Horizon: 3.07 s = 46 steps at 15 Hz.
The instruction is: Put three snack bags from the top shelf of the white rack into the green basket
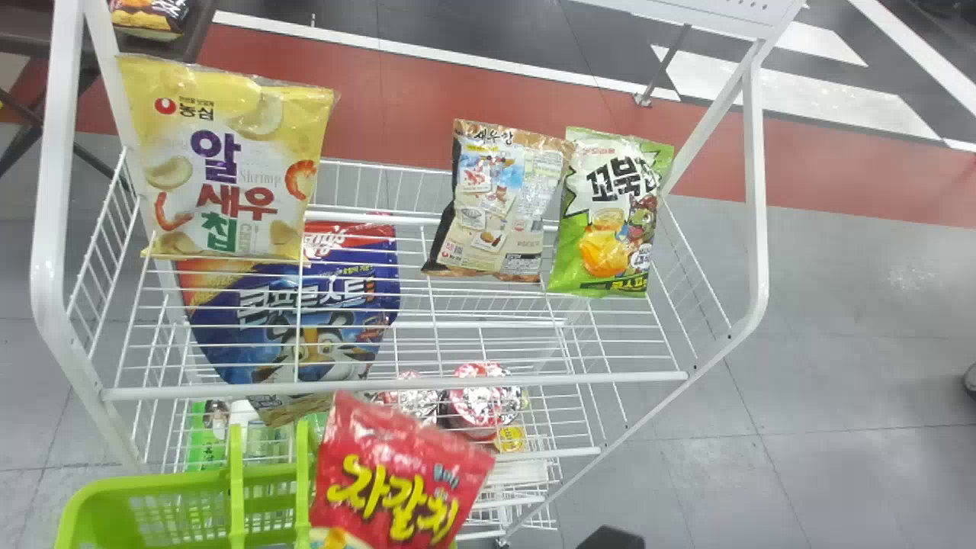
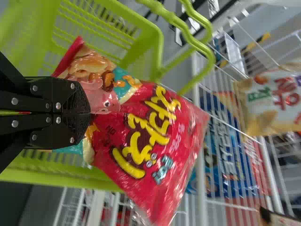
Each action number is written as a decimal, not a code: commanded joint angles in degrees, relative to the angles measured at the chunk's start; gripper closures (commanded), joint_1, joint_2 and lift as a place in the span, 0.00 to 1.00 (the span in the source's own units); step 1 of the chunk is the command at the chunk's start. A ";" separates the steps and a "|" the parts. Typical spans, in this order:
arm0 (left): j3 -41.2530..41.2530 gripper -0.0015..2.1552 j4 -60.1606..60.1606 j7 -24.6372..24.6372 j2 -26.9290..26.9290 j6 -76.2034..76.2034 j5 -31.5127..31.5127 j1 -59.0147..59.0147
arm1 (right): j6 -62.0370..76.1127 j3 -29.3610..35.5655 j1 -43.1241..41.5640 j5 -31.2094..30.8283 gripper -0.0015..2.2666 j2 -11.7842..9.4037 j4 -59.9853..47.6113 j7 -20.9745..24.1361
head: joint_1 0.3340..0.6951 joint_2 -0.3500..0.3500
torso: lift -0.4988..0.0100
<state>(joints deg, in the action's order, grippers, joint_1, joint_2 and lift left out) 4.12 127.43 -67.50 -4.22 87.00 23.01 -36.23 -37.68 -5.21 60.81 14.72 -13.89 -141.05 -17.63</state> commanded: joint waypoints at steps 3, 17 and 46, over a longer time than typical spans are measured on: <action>-0.69 1.00 0.10 0.27 0.00 -0.02 -0.07 0.28 | 0.80 -6.74 -0.34 -1.36 0.90 -2.81 4.99 0.94 | 1.00 0.07 | 0.98; -2.10 1.00 0.10 0.44 0.00 -0.20 -0.51 -0.33 | 16.09 -7.27 -3.24 -6.10 0.03 -4.12 6.75 9.20 | 1.00 0.03 | 0.98; -3.77 1.00 1.06 0.71 -1.23 2.09 -1.39 1.07 | 26.64 6.44 -51.50 -15.33 0.94 11.34 39.44 11.57 | 1.00 0.00 | 0.98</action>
<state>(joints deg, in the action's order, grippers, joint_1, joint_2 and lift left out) 0.55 128.56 -66.81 -5.45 88.90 21.67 -35.50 -12.23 1.10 7.85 -0.93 -2.51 -99.87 -5.70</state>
